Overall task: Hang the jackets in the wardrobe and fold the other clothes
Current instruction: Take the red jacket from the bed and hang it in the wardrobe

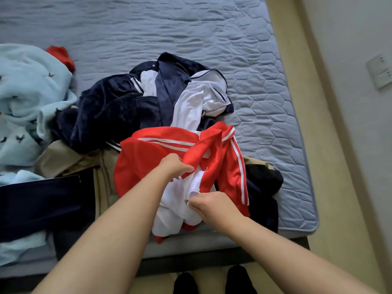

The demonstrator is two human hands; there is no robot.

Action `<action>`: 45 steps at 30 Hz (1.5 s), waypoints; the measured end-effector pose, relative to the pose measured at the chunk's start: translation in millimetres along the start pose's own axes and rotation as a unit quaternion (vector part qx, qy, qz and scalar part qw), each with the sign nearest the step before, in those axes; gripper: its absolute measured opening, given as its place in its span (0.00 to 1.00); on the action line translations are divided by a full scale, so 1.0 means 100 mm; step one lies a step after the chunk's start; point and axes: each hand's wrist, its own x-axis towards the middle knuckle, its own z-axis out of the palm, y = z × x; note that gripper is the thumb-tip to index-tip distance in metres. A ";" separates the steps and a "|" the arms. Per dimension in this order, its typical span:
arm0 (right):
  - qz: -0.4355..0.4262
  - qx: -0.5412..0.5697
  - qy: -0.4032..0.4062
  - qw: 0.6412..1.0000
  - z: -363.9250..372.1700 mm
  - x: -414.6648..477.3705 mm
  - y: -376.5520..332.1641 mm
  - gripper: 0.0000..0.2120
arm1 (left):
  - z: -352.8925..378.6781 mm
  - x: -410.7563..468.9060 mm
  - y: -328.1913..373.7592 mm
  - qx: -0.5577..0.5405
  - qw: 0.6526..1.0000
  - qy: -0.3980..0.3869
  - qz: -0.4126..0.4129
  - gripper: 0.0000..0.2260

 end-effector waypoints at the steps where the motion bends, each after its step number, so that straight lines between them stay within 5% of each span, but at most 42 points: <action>1: -0.004 -0.010 -0.035 0.999 0.04 -0.01 0.00 0.05 | 0.02 0.01 -0.01 -0.025 1.000 -0.001 0.003 0.07; 4: 0.015 0.014 -0.110 0.994 0.11 -0.07 0.08 0.08 | 0.07 0.02 -0.06 -0.112 0.993 0.023 0.019 0.08; 7: 0.212 0.232 -0.057 0.948 0.13 -0.07 0.21 0.20 | 0.06 -0.07 -0.10 -0.205 0.977 0.049 0.022 0.10; 8: 0.310 0.308 -0.014 0.899 0.13 -0.02 0.28 0.21 | 0.05 -0.10 -0.14 -0.213 0.975 0.062 0.030 0.11; 10: 0.464 0.479 0.065 0.742 0.19 0.13 0.44 0.16 | 0.02 -0.20 -0.25 -0.226 0.969 0.080 0.057 0.10; 12: 0.511 0.608 0.091 0.601 0.24 0.31 0.56 0.16 | 0.01 -0.32 -0.40 -0.275 0.955 0.074 0.080 0.09; 18: 0.517 0.696 0.112 0.486 0.30 0.49 0.60 0.29 | 0.10 -0.75 -0.78 -0.378 0.917 0.093 0.092 0.10; 21: 0.502 0.695 0.083 0.508 0.24 0.48 0.52 0.18 | 0.13 -1.06 -0.85 -0.393 0.903 0.137 0.103 0.07; 26: 0.391 0.647 0.118 0.643 -0.30 0.28 0.16 0.08 | 0.23 -1.71 -0.99 -0.326 0.890 0.314 0.055 0.07; 31: 0.271 0.564 0.095 0.774 -1.55 -0.06 -0.60 0.04 | 0.10 -2.90 -0.83 -0.327 0.827 0.458 0.006 0.14; 35: 0.142 0.527 0.036 0.837 -2.50 -0.46 -1.46 0.05 | 0.04 -4.05 -0.68 -0.267 0.775 0.572 -0.045 0.13; 40: -0.038 0.516 -0.050 0.854 -3.16 -1.27 -2.69 0.07 | 0.49 -5.53 -0.86 -0.289 0.664 0.679 -0.118 0.09; 45: -0.204 0.491 -0.215 0.819 -3.21 -2.30 -3.83 0.09 | 1.40 -6.79 -1.20 -0.529 0.537 0.641 -0.146 0.12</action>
